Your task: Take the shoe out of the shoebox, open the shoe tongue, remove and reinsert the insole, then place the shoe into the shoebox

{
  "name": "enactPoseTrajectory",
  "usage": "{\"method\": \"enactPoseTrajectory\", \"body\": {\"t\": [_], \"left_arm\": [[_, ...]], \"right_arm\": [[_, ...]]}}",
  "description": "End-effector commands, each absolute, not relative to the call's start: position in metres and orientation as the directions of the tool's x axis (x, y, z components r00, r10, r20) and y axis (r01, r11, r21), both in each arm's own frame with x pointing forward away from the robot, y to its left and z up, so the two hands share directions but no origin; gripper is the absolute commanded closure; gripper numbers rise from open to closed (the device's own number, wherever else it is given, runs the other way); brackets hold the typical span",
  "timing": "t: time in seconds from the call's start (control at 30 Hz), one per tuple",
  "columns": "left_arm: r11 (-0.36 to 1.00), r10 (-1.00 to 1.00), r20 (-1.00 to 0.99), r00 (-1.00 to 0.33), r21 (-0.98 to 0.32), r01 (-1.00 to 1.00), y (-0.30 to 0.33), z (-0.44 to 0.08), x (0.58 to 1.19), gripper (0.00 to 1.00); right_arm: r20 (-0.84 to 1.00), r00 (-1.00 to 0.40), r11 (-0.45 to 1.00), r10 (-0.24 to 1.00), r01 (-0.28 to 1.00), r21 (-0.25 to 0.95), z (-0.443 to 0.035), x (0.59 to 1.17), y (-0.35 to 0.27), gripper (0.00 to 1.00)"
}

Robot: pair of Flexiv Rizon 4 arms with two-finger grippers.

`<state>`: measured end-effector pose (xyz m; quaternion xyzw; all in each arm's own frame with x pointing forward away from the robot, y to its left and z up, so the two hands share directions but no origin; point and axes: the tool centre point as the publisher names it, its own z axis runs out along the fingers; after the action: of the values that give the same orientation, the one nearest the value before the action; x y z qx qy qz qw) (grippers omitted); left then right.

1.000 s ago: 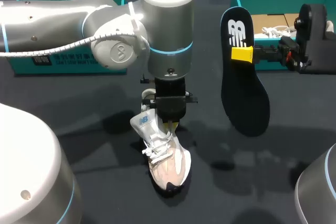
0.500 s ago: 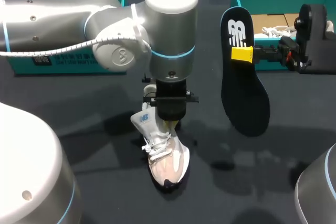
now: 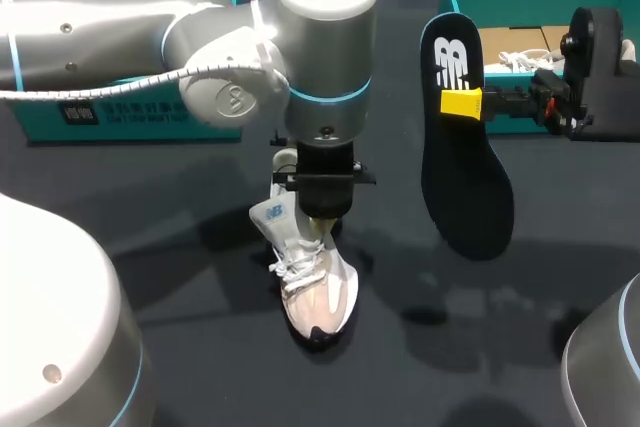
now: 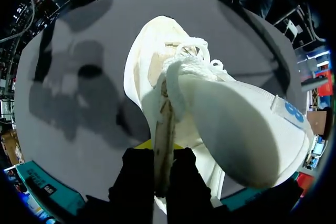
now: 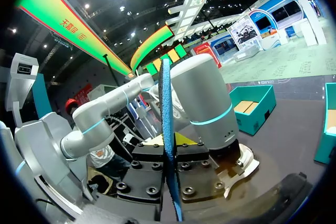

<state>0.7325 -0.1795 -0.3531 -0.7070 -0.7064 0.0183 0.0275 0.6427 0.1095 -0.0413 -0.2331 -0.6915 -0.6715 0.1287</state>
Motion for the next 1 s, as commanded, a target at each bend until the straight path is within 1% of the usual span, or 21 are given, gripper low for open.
{"method": "enactPoseTrajectory", "body": {"t": [0.03,0.23,0.47,1.0], "left_arm": [[-0.011,1.0,0.014,0.012,-0.068,0.998,-0.184,-0.354,0.737,1.0],[-0.03,0.999,0.01,0.03,-0.066,0.997,-0.19,-0.358,0.742,1.0],[-0.049,0.999,0.004,0.049,-0.098,0.994,-0.198,-0.367,0.749,1.0],[-0.089,0.996,-0.021,0.086,-0.151,0.985,-0.204,-0.382,0.725,1.0]], "right_arm": [[0.491,-0.858,-0.01,0.15,0.496,0.869,-0.042,0.643,0.111,1.0],[0.491,-0.858,-0.01,0.15,0.496,0.869,-0.042,0.643,0.111,1.0],[0.491,-0.858,-0.01,0.15,0.496,0.869,-0.042,0.643,0.111,1.0],[0.491,-0.858,-0.01,0.15,0.496,0.869,-0.042,0.643,0.111,1.0]]}}
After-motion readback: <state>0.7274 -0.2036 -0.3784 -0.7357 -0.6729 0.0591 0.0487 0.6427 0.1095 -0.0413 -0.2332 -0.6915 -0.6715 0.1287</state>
